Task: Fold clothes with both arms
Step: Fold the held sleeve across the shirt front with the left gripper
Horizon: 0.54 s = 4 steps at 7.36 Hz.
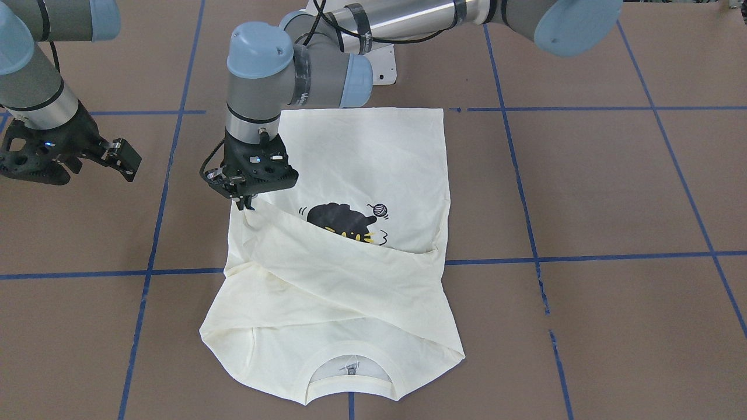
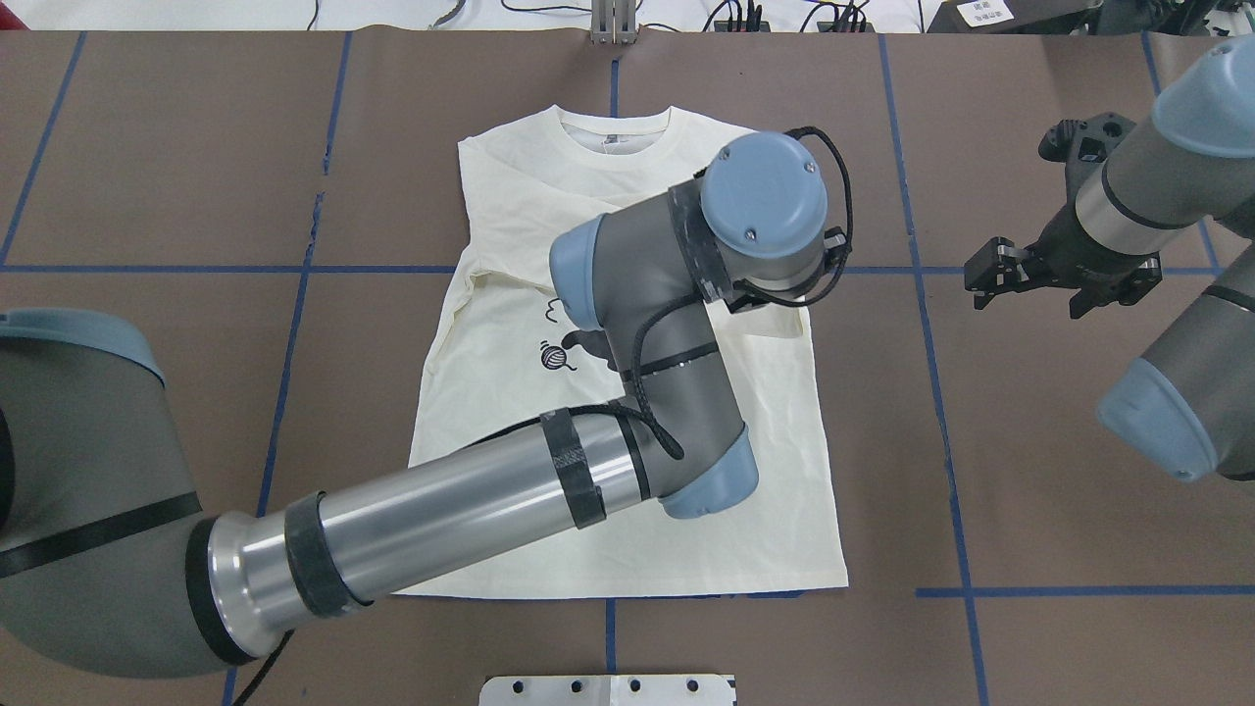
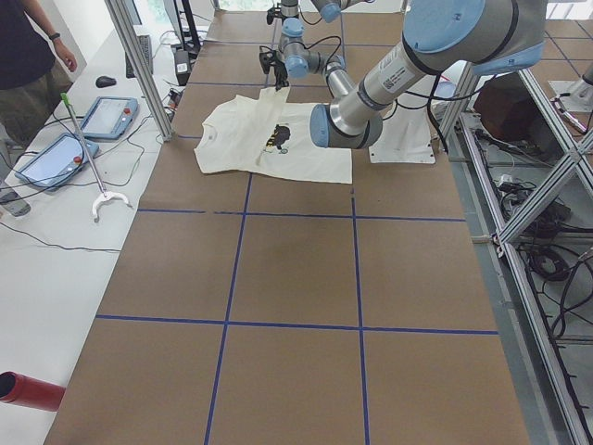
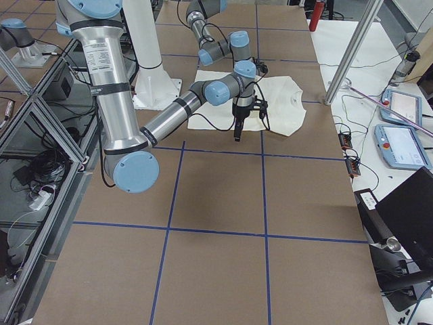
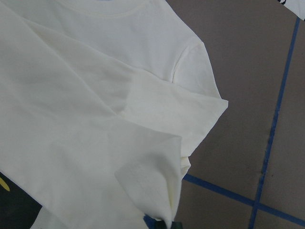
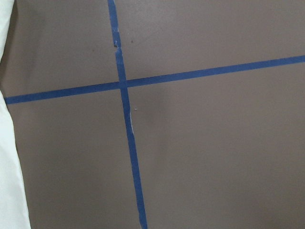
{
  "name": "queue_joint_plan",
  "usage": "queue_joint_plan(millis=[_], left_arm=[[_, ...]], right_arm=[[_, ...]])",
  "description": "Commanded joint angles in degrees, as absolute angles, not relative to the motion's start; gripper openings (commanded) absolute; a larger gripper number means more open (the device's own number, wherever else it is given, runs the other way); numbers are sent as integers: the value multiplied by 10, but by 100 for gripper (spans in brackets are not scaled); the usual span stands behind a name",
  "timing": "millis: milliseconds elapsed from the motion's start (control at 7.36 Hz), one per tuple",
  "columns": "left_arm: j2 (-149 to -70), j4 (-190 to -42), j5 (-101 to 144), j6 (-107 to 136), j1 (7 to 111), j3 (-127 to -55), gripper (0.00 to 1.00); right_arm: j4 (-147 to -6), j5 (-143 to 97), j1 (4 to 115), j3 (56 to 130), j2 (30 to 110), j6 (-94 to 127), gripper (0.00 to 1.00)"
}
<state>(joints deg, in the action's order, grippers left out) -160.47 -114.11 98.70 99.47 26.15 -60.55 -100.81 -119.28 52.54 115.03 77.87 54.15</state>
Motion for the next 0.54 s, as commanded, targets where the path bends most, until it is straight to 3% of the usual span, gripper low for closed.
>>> queue_joint_plan(millis=[0, 408], left_arm=[[-1629, -1285, 961, 1028, 220, -544, 100], [-1602, -1270, 968, 964, 244, -553, 100]], right_arm=[[-1008, -1193, 525, 1148, 778, 541, 100], [-1007, -1192, 522, 1150, 771, 554, 100]])
